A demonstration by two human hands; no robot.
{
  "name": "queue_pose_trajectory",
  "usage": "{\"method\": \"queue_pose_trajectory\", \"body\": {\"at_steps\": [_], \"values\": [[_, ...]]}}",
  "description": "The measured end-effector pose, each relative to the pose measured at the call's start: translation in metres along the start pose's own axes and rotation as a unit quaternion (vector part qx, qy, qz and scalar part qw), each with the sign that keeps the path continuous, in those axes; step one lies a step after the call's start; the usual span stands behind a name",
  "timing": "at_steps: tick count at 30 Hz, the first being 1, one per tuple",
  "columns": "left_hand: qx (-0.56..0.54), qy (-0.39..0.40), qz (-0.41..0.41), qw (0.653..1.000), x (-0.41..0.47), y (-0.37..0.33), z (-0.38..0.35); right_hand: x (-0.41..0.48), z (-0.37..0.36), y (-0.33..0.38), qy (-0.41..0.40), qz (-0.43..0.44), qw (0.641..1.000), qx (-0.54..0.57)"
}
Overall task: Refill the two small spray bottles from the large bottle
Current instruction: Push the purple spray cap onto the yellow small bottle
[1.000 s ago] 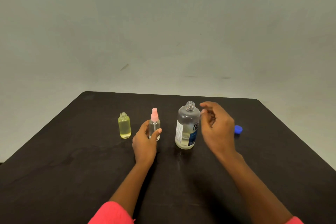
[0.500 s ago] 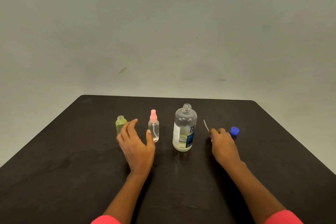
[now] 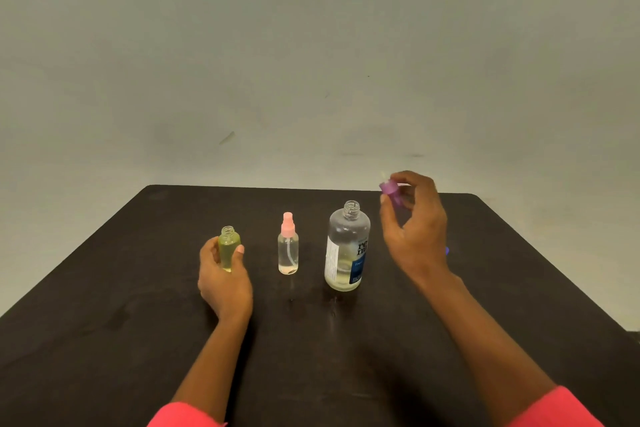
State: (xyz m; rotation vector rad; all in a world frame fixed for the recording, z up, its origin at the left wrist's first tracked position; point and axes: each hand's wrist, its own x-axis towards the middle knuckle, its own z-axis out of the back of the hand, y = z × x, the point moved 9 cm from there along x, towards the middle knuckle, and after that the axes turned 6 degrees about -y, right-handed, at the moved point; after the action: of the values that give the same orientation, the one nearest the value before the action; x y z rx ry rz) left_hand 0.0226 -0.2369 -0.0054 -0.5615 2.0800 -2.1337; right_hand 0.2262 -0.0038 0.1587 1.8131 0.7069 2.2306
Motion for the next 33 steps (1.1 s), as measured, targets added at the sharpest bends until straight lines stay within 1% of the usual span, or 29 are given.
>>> {"method": "queue_pose_trajectory", "body": {"at_steps": [3, 6, 9, 11, 13, 18, 27, 30, 33], "values": [[-0.009, -0.005, -0.031, 0.999, -0.004, -0.008, 0.007, 0.000, -0.016, 0.025, 0.046, 0.027, 0.998, 0.027], [-0.003, 0.004, -0.103, 0.995, -0.013, -0.023, 0.012, -0.007, -0.036, 0.043, 0.121, 0.032, 0.990, 0.061], [0.007, 0.012, -0.185, 0.983, -0.025, -0.038, 0.017, -0.019, -0.054, 0.052, 0.184, 0.028, 0.978, 0.091], [0.018, 0.017, -0.234, 0.972, -0.033, -0.047, 0.018, -0.030, -0.064, 0.056, 0.219, 0.034, 0.971, 0.091], [0.023, 0.027, -0.266, 0.963, -0.038, -0.052, 0.017, -0.040, -0.073, 0.061, 0.244, 0.052, 0.964, 0.086], [0.032, 0.042, -0.287, 0.956, -0.040, -0.052, 0.012, -0.046, -0.076, 0.066, 0.250, 0.057, 0.964, 0.066], [0.032, 0.051, -0.291, 0.955, -0.044, -0.054, 0.009, -0.037, -0.063, 0.062, 0.197, 0.043, 0.978, 0.051], [0.035, 0.062, -0.314, 0.947, -0.046, -0.056, 0.007, -0.039, -0.068, 0.060, 0.220, 0.034, 0.974, 0.040], [0.042, 0.087, -0.374, 0.922, -0.055, -0.062, 0.001, -0.047, -0.079, 0.059, 0.272, 0.030, 0.962, 0.028]]}}
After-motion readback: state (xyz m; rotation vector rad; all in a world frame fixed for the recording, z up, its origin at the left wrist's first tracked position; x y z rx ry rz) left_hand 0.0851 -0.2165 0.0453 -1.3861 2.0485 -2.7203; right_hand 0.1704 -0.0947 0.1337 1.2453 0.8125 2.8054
